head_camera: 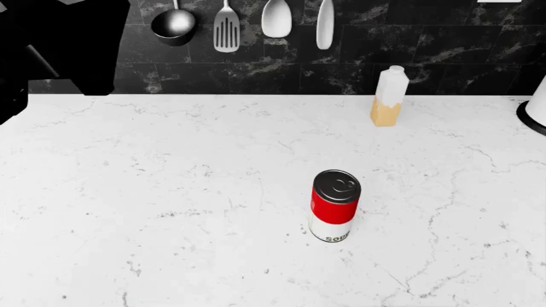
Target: Pick the cans from the counter and place them in their designated side in the cabinet.
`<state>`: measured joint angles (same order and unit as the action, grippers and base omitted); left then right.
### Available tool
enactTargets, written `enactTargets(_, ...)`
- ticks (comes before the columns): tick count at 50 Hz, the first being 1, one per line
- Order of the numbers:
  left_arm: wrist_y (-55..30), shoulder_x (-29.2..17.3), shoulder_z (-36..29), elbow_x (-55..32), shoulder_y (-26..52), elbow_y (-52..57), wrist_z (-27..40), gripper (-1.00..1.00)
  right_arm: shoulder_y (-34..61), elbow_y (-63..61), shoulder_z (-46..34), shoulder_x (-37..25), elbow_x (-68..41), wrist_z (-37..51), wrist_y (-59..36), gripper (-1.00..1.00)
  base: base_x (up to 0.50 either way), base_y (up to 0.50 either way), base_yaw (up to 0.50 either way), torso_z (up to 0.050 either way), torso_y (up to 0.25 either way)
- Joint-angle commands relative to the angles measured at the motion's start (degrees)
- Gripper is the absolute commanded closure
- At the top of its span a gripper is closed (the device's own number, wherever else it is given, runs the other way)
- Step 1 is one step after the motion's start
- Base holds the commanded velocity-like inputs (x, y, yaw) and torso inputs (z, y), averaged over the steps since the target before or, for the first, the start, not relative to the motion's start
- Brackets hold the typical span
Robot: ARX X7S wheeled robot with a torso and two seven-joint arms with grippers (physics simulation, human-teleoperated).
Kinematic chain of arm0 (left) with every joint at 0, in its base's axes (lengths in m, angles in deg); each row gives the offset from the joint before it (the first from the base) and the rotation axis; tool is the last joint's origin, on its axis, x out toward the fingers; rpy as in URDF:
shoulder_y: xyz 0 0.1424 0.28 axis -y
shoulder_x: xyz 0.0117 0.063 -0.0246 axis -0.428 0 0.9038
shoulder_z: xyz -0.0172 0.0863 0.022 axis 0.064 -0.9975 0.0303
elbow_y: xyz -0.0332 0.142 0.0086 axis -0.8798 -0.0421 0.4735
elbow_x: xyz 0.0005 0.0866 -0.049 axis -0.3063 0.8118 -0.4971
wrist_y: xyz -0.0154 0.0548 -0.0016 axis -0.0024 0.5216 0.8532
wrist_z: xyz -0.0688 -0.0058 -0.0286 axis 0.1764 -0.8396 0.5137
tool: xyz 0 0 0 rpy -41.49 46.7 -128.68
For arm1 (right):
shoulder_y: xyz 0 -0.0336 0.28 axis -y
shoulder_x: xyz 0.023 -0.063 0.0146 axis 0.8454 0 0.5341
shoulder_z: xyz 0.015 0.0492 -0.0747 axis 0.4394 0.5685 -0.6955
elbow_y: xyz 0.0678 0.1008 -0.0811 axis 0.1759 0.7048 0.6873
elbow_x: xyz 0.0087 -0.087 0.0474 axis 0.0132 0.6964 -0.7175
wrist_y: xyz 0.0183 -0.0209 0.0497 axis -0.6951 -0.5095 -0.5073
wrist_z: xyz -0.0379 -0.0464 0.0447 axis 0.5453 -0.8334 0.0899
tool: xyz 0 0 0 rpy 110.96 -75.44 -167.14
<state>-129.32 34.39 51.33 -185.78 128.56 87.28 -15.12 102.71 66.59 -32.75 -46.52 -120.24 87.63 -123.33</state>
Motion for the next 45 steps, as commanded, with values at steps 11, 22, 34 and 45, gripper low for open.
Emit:
enactTargets(11, 0.48, 0.46, -0.09, 0.86, -0.99, 0.18, -0.46, -1.0, -1.07, -15.4, -29.81, -27.6, -52.61, 18.41, 23.13, -1.0, 0.0, 0.0, 0.0, 0.0, 0.0)
enactTargets(22, 0.75, 0.89, -0.33, 1.27, -1.01, 0.11, -0.65, -1.0, -3.52, -25.05, -29.53, -33.62, -59.75, 17.17, 28.16, -1.0, 0.0, 0.0, 0.0, 0.0, 0.0)
enactTargets(34, 1.22, 0.73, -0.26, 0.71, -1.06, 0.64, -0.09, -1.0, -7.95, -34.27, -29.91, -41.01, -64.53, 17.72, 34.71, -1.0, 0.0, 0.0, 0.0, 0.0, 0.0)
enactTargets(45, 1.59, 0.75, -0.01, 0.7, -1.9, 0.97, -0.29, -1.0, -9.42, -40.42, -36.04, -46.81, -70.09, 17.79, 43.1, -1.0, 0.0, 0.0, 0.0, 0.0, 0.0)
